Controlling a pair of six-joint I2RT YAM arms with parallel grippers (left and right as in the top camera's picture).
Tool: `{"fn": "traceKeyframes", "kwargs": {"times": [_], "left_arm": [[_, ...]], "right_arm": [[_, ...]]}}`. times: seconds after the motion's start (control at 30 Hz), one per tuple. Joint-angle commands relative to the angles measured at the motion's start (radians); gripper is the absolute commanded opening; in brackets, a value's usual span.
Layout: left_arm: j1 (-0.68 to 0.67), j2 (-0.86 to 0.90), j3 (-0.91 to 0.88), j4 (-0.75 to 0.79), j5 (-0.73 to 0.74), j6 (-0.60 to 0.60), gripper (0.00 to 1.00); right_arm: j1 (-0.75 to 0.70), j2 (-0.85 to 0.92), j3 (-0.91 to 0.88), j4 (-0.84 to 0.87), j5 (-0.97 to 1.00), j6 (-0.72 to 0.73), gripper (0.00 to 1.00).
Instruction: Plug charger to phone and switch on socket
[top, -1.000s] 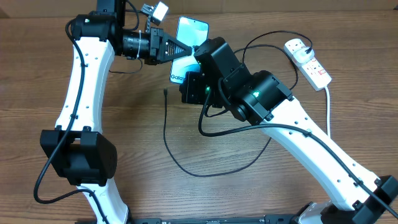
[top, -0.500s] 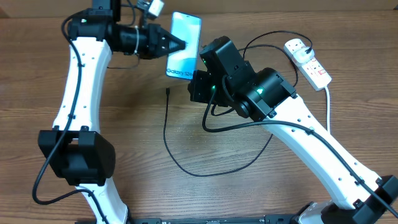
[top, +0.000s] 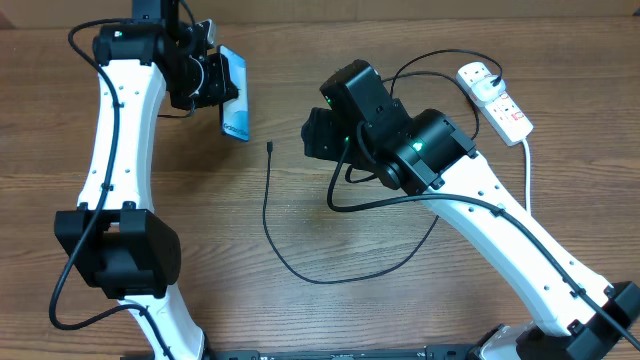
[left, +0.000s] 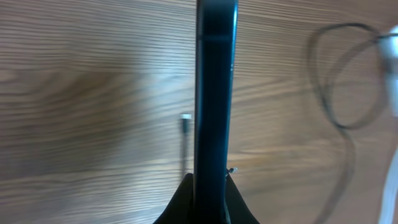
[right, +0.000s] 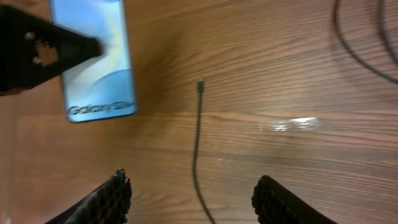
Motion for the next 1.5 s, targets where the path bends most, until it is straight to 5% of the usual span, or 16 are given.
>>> {"fn": "traceKeyframes", "kwargs": {"times": [0.0, 0.23, 0.5, 0.97, 1.17, 1.33, 1.47], "left_arm": [[-0.029, -0.006, -0.003, 0.005, -0.18, -0.047, 0.04], [-0.109, 0.063, -0.039, 0.008, -0.303, -0.077, 0.04], [-0.151, 0.181, -0.039, 0.01, -0.384, -0.122, 0.04], [-0.155, 0.203, -0.04, 0.024, -0.365, -0.127, 0.04], [-0.123, 0.203, -0.039, 0.013, -0.364, -0.183, 0.04], [-0.008, 0.203, -0.037, -0.017, -0.17, -0.217, 0.04], [0.037, 0.203, -0.037, -0.038, -0.139, -0.206, 0.04]], "right_arm": [[-0.004, 0.007, 0.031, -0.011, 0.09, 0.001, 0.69], [-0.059, 0.007, 0.031, -0.068, 0.128, 0.001, 1.0], [-0.187, 0.008, 0.031, -0.119, 0.074, 0.001, 1.0], [-0.189, 0.089, 0.024, -0.086, 0.019, -0.006, 1.0], [-0.104, 0.22, 0.018, 0.053, -0.24, -0.237, 0.98], [-0.033, 0.335, 0.055, 0.112, -0.248, -0.243, 0.81], [0.005, 0.422, 0.076, 0.17, -0.248, -0.23, 0.79]]}}
